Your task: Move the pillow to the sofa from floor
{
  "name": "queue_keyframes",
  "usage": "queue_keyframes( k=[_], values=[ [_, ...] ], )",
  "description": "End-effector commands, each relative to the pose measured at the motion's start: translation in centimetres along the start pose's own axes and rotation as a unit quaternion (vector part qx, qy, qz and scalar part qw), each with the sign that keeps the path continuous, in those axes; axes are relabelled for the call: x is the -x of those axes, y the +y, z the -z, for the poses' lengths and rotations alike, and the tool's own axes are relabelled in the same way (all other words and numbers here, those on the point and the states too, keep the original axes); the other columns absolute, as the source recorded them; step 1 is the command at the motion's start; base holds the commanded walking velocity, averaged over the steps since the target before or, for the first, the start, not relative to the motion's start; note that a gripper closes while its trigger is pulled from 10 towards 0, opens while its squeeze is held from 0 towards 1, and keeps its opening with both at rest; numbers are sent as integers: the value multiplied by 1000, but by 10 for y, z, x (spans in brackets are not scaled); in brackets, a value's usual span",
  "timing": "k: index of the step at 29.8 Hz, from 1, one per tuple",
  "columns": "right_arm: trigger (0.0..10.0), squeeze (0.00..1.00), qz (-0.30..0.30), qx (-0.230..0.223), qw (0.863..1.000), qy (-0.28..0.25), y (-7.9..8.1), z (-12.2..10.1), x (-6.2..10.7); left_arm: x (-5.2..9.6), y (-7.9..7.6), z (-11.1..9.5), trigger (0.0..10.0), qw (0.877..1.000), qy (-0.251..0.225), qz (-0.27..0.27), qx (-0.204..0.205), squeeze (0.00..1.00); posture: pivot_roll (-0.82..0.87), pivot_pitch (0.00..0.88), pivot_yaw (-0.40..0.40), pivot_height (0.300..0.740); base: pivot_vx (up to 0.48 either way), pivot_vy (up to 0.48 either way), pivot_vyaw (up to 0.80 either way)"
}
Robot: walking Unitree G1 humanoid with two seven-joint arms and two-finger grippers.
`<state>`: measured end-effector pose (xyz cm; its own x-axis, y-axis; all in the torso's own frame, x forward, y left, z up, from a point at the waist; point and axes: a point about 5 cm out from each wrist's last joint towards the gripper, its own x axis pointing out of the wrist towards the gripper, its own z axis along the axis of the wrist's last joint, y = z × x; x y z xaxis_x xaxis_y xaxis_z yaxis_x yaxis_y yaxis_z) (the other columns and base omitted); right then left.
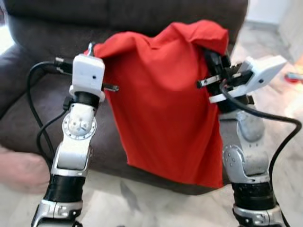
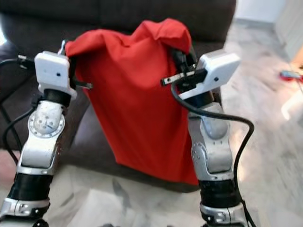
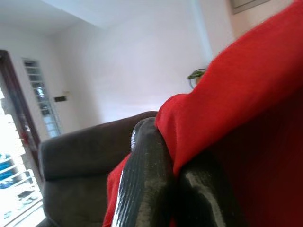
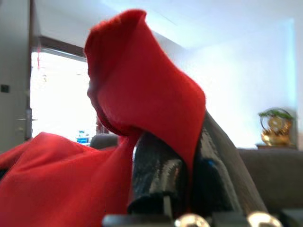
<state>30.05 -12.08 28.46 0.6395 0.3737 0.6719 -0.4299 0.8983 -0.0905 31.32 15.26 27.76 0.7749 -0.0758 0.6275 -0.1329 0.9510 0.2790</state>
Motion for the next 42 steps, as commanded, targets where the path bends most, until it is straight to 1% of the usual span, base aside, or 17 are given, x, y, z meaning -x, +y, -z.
queue_keyframes(
  k=[1,23,26,28,29,31,32,33,34,36,37,39,40,42],
  values=[
    [10000,0,-4,11,1000,-24,-2,-12,-2,-8,-4,-31,10000,997,-73,2,6,0,-51,106,-33,740,326,0,0],
    [10000,0,1,14,1000,-11,-3,-7,-1,-8,-8,-31,10000,997,-70,14,12,0,-50,101,-30,740,327,0,0],
    [10000,0,5,12,1000,7,-5,0,3,-6,-12,-25,10000,998,-54,32,15,0,-52,100,-31,740,162,0,0],
    [10000,0,6,15,999,29,-6,9,6,-3,-18,-20,10000,998,-39,53,15,0,-53,101,-32,740,0,0,0],
    [10000,0,6,17,998,56,-8,18,10,0,-24,-16,10000,997,-28,73,17,0,-51,100,-32,740,0,0,0],
    [10000,0,8,21,997,78,-9,27,15,4,-29,-12,10000,995,-19,92,16,0,-50,104,-34,740,0,0,0],
    [10000,0,11,17,995,96,-10,37,21,10,-33,-4,10000,994,1,111,14,0,-47,104,-35,740,0,0,0],
    [10000,0,11,17,995,96,-10,37,21,10,-33,-4,10000,994,1,111,14,0,-47,104,-35,740,0,0,0],
    [10000,0,13,15,994,111,-10,44,26,14,-35,3,10000,992,17,121,12,0,-47,108,-36,740,0,0,0],
    [10000,0,16,13,992,123,-10,49,31,16,-36,6,10000,992,25,126,8,0,-47,110,-36,740,0,0,0],
    [10000,0,19,13,991,135,-11,54,36,18,-37,10,10000,990,35,133,4,0,-47,111,-36,740,0,0,0],
    [10000,0,22,13,990,142,-12,57,38,19,-38,12,10000,990,40,138,0,0,-45,113,-36,740,0,0,0],
    [10000,0,26,13,989,147,-13,59,40,20,-38,14,10000,989,44,142,-4,0,-45,113,-36,740,0,0,0],
    [10000,0,36,15,986,162,-16,66,47,24,-42,22,10000,985,60,162,-25,0,-48,116,-35,740,0,0,0]
  ],
)
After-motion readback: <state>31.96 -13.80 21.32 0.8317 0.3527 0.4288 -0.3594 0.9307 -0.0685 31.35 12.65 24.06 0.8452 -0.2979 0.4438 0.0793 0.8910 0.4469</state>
